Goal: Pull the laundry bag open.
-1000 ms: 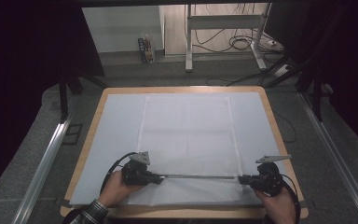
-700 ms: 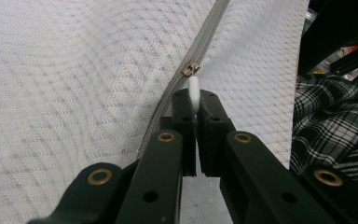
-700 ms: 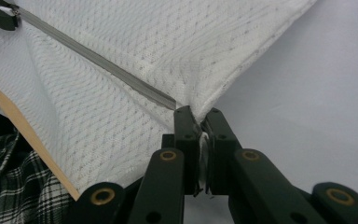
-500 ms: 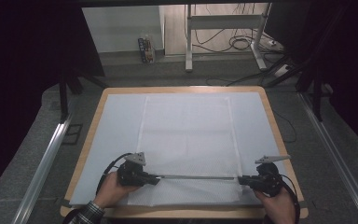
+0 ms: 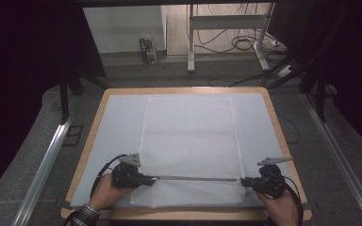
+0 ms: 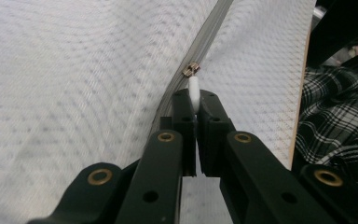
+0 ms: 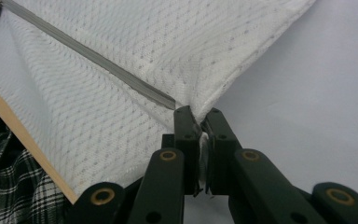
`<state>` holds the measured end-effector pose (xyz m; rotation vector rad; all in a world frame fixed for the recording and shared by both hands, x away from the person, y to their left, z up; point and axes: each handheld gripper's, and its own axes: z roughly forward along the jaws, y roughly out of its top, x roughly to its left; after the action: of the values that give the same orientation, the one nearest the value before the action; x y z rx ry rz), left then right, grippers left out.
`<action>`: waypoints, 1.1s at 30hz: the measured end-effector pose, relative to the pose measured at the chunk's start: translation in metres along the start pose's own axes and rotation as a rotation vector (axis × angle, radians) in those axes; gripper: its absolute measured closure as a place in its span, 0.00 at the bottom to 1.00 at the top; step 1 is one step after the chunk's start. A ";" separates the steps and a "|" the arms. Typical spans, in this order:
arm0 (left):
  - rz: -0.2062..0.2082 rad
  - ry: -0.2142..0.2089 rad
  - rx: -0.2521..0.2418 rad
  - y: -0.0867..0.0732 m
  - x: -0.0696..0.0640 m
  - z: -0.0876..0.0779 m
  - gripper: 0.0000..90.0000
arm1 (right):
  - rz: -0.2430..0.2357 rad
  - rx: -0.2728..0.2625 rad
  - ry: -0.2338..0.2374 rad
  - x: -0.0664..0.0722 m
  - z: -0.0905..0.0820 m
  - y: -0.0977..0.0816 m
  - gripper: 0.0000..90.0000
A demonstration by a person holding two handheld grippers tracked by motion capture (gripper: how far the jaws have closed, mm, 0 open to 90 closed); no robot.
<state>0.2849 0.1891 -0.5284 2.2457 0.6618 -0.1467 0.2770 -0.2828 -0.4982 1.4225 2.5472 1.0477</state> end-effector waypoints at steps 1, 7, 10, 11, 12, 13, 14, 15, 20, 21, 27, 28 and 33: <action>0.008 0.004 0.006 -0.001 0.001 -0.002 0.97 | 0.000 0.000 -0.004 0.000 0.000 0.000 0.94; -0.010 0.006 -0.018 -0.008 0.001 -0.009 0.97 | 0.004 -0.002 0.006 -0.001 0.000 0.000 0.94; -0.015 0.007 -0.017 -0.012 0.002 -0.013 0.97 | 0.004 -0.001 0.003 -0.001 -0.001 0.000 0.94; -0.016 0.011 -0.017 -0.013 0.002 -0.014 0.97 | 0.003 -0.001 0.002 -0.001 -0.001 -0.001 0.94; -0.021 0.013 -0.020 -0.015 0.002 -0.015 0.97 | 0.003 -0.002 0.001 -0.001 -0.001 -0.001 0.94; -0.025 0.012 -0.022 -0.016 0.003 -0.016 0.97 | 0.002 -0.002 0.001 -0.001 -0.001 -0.001 0.94; -0.027 0.010 -0.025 -0.018 0.003 -0.017 0.97 | 0.004 -0.004 0.001 -0.001 -0.001 -0.001 0.94; -0.028 0.011 -0.028 -0.019 0.003 -0.018 0.97 | 0.003 -0.001 0.007 -0.002 -0.001 -0.001 0.94; -0.027 0.017 -0.020 -0.022 0.003 -0.021 0.97 | 0.003 0.000 0.004 -0.001 -0.001 -0.001 0.94; -0.027 0.021 -0.020 -0.022 0.003 -0.021 0.97 | 0.003 0.000 0.006 -0.001 -0.001 -0.001 0.94; -0.030 0.027 -0.020 -0.025 0.003 -0.025 0.97 | 0.004 0.002 0.008 -0.001 -0.001 -0.001 0.94; -0.030 0.030 -0.020 -0.026 0.004 -0.026 0.97 | 0.004 0.000 0.007 -0.001 -0.001 -0.001 0.94; -0.045 0.045 -0.032 -0.032 0.005 -0.032 0.97 | 0.003 0.002 0.005 -0.001 -0.001 0.000 0.94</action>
<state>0.2699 0.2324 -0.5284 2.2104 0.7337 -0.1075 0.2769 -0.2843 -0.4981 1.4265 2.5517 1.0506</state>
